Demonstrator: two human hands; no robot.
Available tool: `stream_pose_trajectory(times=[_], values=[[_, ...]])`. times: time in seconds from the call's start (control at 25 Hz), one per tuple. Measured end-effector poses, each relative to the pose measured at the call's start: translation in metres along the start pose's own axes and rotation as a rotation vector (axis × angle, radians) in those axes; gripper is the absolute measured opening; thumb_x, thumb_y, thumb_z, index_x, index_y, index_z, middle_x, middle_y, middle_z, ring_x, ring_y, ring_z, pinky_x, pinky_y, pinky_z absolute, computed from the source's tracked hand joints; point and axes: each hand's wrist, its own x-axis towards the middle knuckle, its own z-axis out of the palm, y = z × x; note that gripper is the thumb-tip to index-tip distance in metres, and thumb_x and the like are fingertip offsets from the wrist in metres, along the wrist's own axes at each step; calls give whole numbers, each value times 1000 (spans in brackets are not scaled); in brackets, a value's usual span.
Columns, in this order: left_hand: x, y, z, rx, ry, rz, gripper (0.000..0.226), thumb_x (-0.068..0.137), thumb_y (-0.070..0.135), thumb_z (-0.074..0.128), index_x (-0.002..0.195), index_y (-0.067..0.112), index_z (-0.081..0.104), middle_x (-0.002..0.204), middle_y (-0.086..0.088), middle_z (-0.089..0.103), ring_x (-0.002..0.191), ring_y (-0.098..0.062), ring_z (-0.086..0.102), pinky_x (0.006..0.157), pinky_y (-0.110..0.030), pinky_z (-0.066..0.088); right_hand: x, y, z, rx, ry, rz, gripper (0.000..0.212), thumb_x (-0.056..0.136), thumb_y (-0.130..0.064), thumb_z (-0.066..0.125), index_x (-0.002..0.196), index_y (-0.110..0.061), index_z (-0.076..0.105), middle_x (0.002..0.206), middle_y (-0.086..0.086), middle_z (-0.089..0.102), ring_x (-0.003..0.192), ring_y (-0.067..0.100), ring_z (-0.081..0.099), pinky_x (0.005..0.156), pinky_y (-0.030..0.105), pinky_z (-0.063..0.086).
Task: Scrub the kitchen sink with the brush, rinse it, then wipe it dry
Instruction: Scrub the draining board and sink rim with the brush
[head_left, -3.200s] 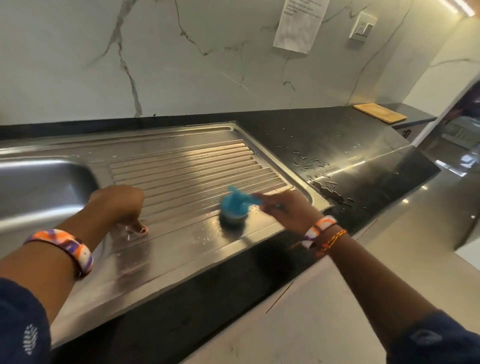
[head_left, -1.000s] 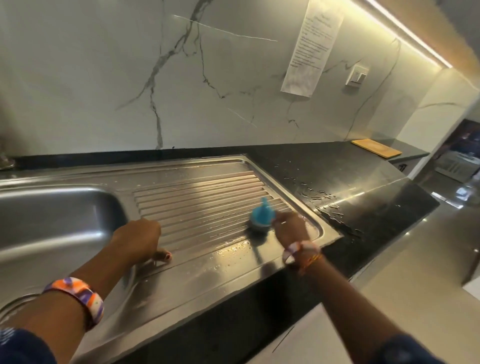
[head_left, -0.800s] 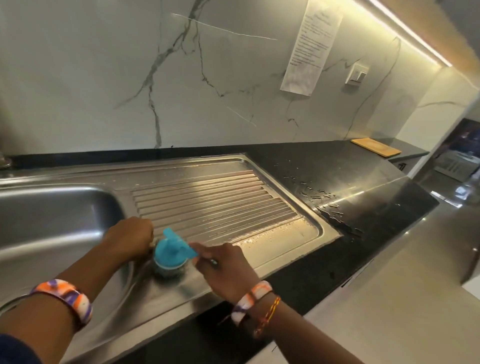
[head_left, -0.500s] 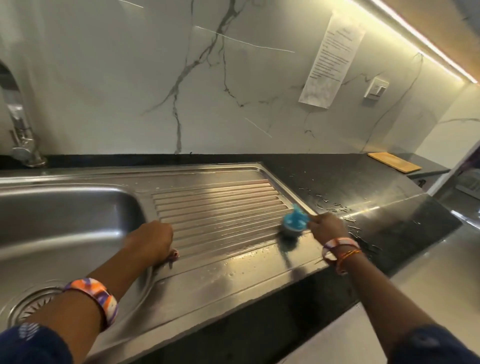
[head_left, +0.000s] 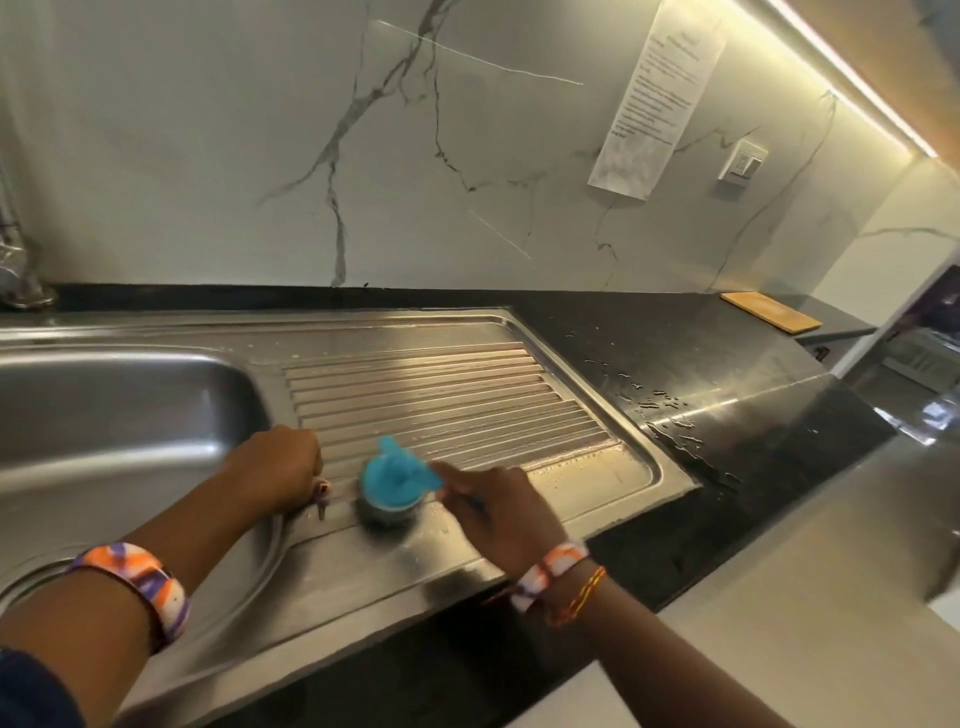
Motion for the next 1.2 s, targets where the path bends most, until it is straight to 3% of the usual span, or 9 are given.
stream_pose_trajectory(times=[0.16, 0.32, 0.4, 0.52, 0.6, 0.72, 0.8, 1.0, 1.2], values=[[-3, 1, 8, -23, 37, 9, 23, 88, 36, 61, 91, 14, 68, 97, -6, 68, 89, -23, 65, 78, -30, 51, 26, 97, -67, -186, 102, 388, 32, 94, -16, 50, 124, -17, 62, 110, 17, 69, 102, 31, 63, 87, 36, 48], [-3, -5, 11, -42, 35, 42, 22, 87, 36, 62, 88, 15, 67, 96, -5, 67, 88, -21, 64, 78, -30, 51, 26, 140, -98, -70, 227, 647, 32, 93, -14, 51, 123, -9, 62, 97, 13, 68, 85, 25, 58, 78, 30, 44], [-2, -11, 10, -69, 31, 69, 23, 86, 38, 62, 87, 16, 68, 96, -3, 67, 87, -20, 63, 79, -29, 52, 30, 121, -64, 13, 183, 589, 28, 93, -18, 54, 119, -22, 63, 76, -4, 60, 68, 9, 51, 66, 23, 44], [-6, -16, 6, -72, 25, 109, 23, 88, 38, 61, 97, 20, 71, 103, 1, 68, 90, -15, 61, 79, -23, 47, 57, 172, 39, -274, 153, 293, 26, 87, -57, 50, 113, -62, 52, 89, -27, 64, 78, -9, 58, 76, 26, 57], [-9, -16, 3, -66, 68, 130, 23, 90, 35, 59, 108, 25, 71, 111, 4, 67, 99, -14, 62, 78, -20, 42, 60, 137, 83, -106, 124, 201, 37, 85, -69, 41, 121, -70, 37, 97, -27, 66, 82, -8, 63, 76, 25, 57], [-13, -15, 3, -90, 86, 135, 24, 92, 33, 57, 109, 22, 69, 115, 1, 66, 107, -18, 61, 77, -18, 39, 35, 25, 17, -27, 28, 134, 34, 93, -31, 52, 126, -32, 59, 99, 6, 73, 91, 19, 66, 71, 18, 39], [-12, -13, 6, -124, 71, 132, 24, 92, 33, 57, 103, 16, 70, 112, -3, 66, 103, -21, 61, 81, -22, 43, 32, 39, -27, -101, 32, 225, 32, 95, -18, 51, 126, -18, 60, 106, 17, 70, 99, 28, 64, 70, 20, 33], [-13, -17, 12, -172, 61, 125, 23, 93, 32, 55, 102, 16, 70, 108, -5, 66, 100, -22, 62, 84, -26, 45, 51, 109, -86, -174, 185, 702, 33, 94, -10, 48, 124, -1, 59, 119, 20, 62, 103, 31, 57, 86, 32, 44], [-11, -20, 13, -177, 58, 109, 22, 92, 32, 57, 102, 17, 70, 106, -5, 67, 98, -20, 62, 81, -25, 44, 38, 8, -15, -58, 57, 233, 31, 96, -12, 47, 123, -10, 62, 113, 16, 68, 104, 22, 64, 78, 20, 41]])
